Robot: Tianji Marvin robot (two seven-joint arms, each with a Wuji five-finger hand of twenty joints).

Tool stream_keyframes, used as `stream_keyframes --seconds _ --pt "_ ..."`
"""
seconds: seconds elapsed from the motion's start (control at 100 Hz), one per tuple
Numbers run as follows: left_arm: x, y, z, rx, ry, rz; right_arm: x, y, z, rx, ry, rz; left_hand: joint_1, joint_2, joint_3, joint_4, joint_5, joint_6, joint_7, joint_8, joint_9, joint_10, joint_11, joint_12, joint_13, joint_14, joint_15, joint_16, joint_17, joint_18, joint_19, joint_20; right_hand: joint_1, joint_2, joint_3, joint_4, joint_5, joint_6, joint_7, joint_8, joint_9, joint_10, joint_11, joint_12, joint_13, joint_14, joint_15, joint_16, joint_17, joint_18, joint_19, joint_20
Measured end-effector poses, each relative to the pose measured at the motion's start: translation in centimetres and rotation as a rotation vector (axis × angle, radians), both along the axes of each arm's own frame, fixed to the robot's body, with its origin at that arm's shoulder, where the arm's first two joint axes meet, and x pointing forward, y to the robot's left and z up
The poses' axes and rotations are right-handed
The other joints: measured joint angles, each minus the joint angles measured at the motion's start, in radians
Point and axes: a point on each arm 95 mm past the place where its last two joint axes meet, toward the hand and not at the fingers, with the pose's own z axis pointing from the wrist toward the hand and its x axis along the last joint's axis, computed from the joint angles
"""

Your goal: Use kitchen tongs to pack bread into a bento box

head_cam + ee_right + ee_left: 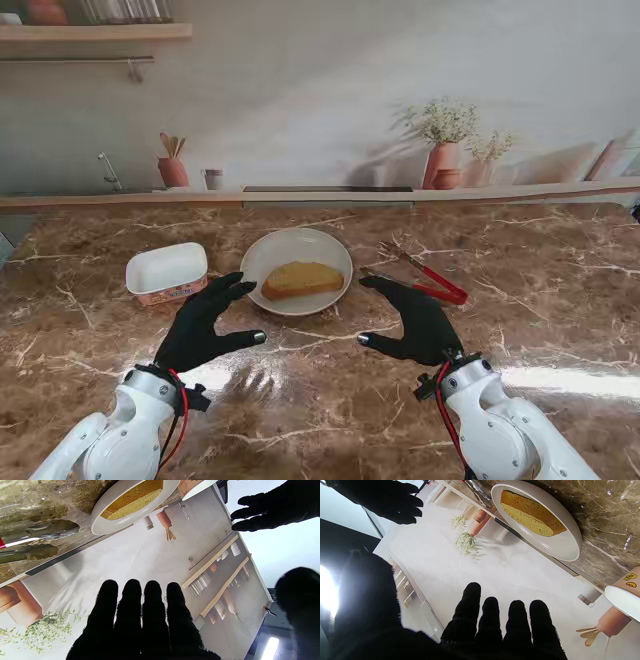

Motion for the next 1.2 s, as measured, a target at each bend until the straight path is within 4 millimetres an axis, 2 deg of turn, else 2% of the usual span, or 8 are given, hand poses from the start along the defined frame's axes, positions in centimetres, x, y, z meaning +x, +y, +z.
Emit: stream_keyframes --seconds 0.25,0.35,0.41,0.5,0.59,0.77,0.9,1.2 --pt "-0.1 0.3 0.2 0.026 0.001 0.003 -0.1 -0.1 -0.2 -0.015 -0.004 -0.003 0.000 0.000 0.000 0.012 0.000 0.000 0.000 0.000 0.000 0.000 0.000 0.000 0.000 0.000 0.000 0.000 0.000 0.000 0.000 0.000 0.001 0.008 0.000 0.000 0.000 -0.001 0.000 0.000 0.000 0.000 0.000 0.000 0.000 0.000 -0.009 0.000 0.000 0.000 0.000 0.000" --pt "0.4 1.6 0.6 0.110 0.008 0.020 -0.1 -0.2 -0.2 -0.026 -0.007 -0.008 0.031 -0.004 0.000 0.012 0.000 0.000 -0.001 0.000 0.000 0.000 0.000 0.000 0.000 0.000 0.000 0.000 0.000 0.000 -0.001 0.000 0.002 0.008 0.000 0.000 0.000 -0.002 0.000 0.000 0.000 0.000 -0.007 0.000 0.000 0.000 -0.009 0.000 0.000 0.000 0.000 0.000" --pt "1.0 2.8 1.0 0.174 0.031 0.039 0.0 -0.3 -0.2 -0.030 -0.006 -0.014 0.088 -0.050 0.001 0.012 0.000 0.000 -0.001 0.000 0.000 0.000 0.000 0.000 0.000 0.000 0.000 0.000 0.000 0.000 -0.001 0.000 0.003 0.008 0.000 0.000 0.000 -0.002 0.000 0.000 0.000 0.000 -0.010 0.000 0.000 0.000 -0.009 0.000 0.000 0.000 0.000 0.000" --pt "2.0 4.7 1.7 0.268 0.047 0.086 0.0 -0.5 -0.2 -0.034 -0.003 -0.023 0.050 -0.202 0.372 0.012 -0.001 0.000 -0.001 0.000 0.000 0.000 0.000 0.000 0.025 0.000 0.013 0.000 0.000 -0.001 0.009 0.000 0.003 0.008 0.000 0.000 0.000 -0.002 0.000 0.000 0.000 0.000 -0.011 0.000 0.000 0.000 -0.009 0.000 0.000 0.000 0.000 0.000" --pt "3.5 6.4 2.5 0.327 0.044 0.136 0.1 -0.6 -0.3 -0.042 -0.004 -0.027 0.050 -0.289 0.563 -0.019 -0.001 0.000 -0.001 0.000 0.000 0.001 0.008 0.002 0.026 0.000 0.013 0.013 0.000 -0.013 0.038 0.013 0.004 0.008 -0.002 0.000 0.000 -0.002 0.000 0.000 0.000 0.000 -0.011 0.000 0.000 0.000 -0.009 0.000 0.000 0.000 0.000 0.000" --pt "6.8 9.7 2.7 0.462 0.120 0.205 0.3 -0.8 -0.8 -0.044 0.012 -0.039 0.050 -0.366 0.692 -0.051 -0.001 0.000 0.000 0.000 0.000 0.002 0.026 0.016 0.051 0.000 0.034 0.026 0.000 -0.021 0.080 0.032 0.004 0.008 -0.008 0.000 0.000 -0.012 0.000 0.000 0.000 0.000 -0.011 0.000 0.000 0.000 -0.010 0.000 -0.002 0.000 0.000 0.000" --pt "9.0 11.6 2.2 0.501 0.149 0.213 0.3 -0.8 -1.0 -0.052 0.023 -0.036 0.050 -0.394 0.713 -0.063 -0.001 0.000 0.012 0.006 0.000 0.002 0.036 0.025 0.051 0.000 0.035 0.032 0.001 -0.022 0.091 0.037 0.004 0.008 -0.008 0.000 0.000 -0.013 0.000 0.000 0.000 -0.001 -0.011 0.000 0.000 0.000 -0.010 0.000 -0.002 0.000 0.000 0.000" --pt "12.8 13.1 1.3 0.624 0.273 0.169 0.1 -1.3 -1.1 -0.071 0.026 -0.053 0.050 -0.415 0.756 -0.069 -0.001 0.000 0.083 0.052 0.021 0.010 0.068 0.038 0.106 0.000 0.070 0.057 0.027 -0.022 0.139 0.050 0.005 0.008 -0.008 0.000 0.000 -0.014 0.000 0.000 0.000 -0.010 -0.011 0.000 0.000 0.000 -0.010 0.000 -0.002 0.000 0.000 0.000"
